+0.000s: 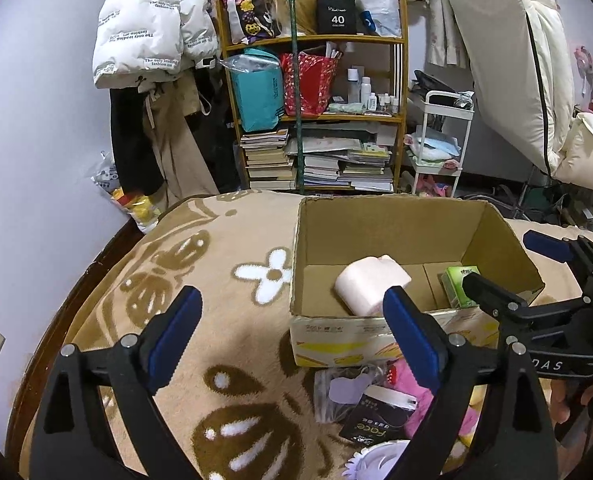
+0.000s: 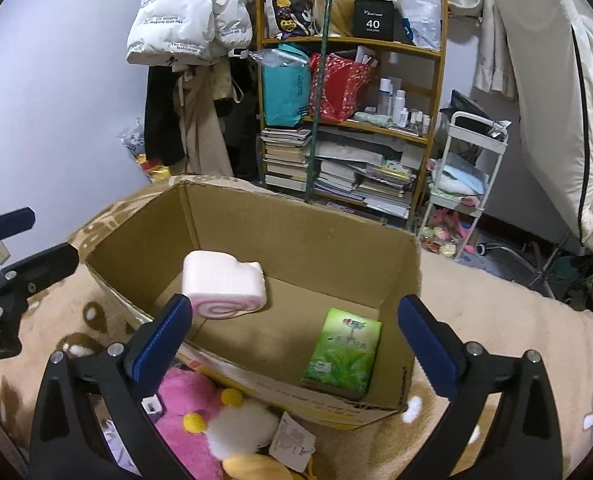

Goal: Organize soft objects
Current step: 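Withdraw both open tools from the box toward the remaining plush toys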

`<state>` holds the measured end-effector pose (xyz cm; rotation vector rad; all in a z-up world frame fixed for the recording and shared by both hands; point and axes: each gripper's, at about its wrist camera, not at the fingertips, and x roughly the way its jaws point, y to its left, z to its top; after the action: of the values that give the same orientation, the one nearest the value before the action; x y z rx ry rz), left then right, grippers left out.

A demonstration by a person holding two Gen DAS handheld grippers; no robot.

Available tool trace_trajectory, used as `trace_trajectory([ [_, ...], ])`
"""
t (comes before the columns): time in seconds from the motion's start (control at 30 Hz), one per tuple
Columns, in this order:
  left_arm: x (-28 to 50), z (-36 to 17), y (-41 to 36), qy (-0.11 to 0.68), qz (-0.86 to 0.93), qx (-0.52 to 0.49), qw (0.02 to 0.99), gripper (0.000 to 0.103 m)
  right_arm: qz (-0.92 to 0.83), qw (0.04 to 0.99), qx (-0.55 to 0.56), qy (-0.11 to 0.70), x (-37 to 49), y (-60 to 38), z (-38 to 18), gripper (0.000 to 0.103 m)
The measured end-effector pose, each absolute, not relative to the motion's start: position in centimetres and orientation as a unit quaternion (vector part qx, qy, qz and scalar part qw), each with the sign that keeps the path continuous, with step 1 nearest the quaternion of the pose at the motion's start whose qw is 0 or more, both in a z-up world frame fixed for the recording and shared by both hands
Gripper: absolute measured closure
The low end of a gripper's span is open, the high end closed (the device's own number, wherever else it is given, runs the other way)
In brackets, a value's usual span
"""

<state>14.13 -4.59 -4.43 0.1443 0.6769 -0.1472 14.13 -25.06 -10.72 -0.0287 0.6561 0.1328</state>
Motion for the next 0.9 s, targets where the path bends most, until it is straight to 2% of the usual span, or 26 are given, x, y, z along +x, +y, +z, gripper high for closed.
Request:
trace_trajectory([
  [0.43,14.2,-4.8,-3.9,0.344,-0.071,0.063,0.934,0.012,0.056,0.945,-0.014,0.321,14.4,-25.3,-10.9,0.000],
  [0.9,9.6,-3.9,-2.2,0.362,-0.068,0.047,0.928,0.012,0.058,0.946,-0.006,0.318,9.4,-25.5,-8.9,0.000],
])
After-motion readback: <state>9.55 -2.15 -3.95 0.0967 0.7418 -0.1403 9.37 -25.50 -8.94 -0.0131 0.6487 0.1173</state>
